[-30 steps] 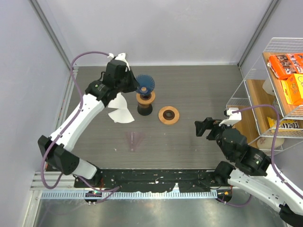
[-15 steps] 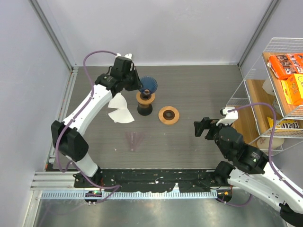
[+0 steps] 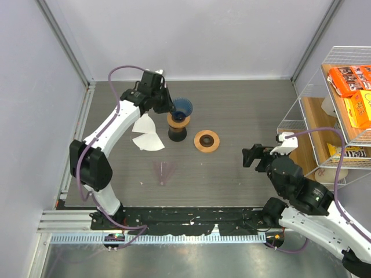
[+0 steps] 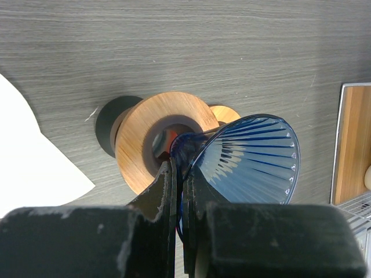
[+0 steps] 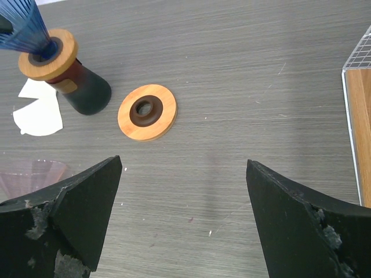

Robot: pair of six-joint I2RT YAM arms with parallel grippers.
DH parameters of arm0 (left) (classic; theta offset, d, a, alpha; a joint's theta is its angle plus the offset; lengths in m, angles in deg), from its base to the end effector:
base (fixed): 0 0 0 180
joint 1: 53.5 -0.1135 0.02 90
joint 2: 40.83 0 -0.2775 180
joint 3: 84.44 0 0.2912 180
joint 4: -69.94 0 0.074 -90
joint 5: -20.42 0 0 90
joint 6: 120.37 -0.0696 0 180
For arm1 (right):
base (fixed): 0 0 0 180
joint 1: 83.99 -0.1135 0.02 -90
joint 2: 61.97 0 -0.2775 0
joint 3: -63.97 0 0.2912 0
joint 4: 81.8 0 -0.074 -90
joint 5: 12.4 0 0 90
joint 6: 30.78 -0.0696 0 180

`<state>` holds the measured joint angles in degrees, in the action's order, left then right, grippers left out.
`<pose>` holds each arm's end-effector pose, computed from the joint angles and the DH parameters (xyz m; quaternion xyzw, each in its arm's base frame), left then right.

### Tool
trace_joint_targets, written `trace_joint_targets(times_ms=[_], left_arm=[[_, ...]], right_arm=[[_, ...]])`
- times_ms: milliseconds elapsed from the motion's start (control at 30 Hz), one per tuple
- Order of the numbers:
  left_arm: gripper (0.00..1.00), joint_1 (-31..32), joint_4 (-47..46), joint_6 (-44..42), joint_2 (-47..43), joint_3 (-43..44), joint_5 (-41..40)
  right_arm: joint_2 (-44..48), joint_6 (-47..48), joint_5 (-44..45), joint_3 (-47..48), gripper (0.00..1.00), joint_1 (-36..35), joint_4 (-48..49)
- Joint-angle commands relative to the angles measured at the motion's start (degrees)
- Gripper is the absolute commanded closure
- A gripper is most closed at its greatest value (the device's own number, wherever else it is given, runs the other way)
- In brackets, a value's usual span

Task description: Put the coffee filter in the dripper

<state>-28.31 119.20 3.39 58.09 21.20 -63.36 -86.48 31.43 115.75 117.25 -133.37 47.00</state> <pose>0.4110 -0.2016 0.3249 -0.0465 0.9132 -0.2410 0.3254 0.1249 0.0796 0.3197 0.0314 0.8056 0.1154 0.5802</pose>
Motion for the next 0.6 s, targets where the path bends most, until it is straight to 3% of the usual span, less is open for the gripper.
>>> trace_joint_targets(times_ms=[0,567], left_arm=[[1.0,-0.84,-0.63,-1.41,0.49,1.52,1.78],[1.0,-1.37,3.33,-1.59,-0.21,1.08,-2.17]], right_arm=[[2.1,-1.91,2.63,2.73,0.05,-0.18,-1.21],[-3.08,-2.01,1.4,5.54,0.05,-0.18,-1.82]])
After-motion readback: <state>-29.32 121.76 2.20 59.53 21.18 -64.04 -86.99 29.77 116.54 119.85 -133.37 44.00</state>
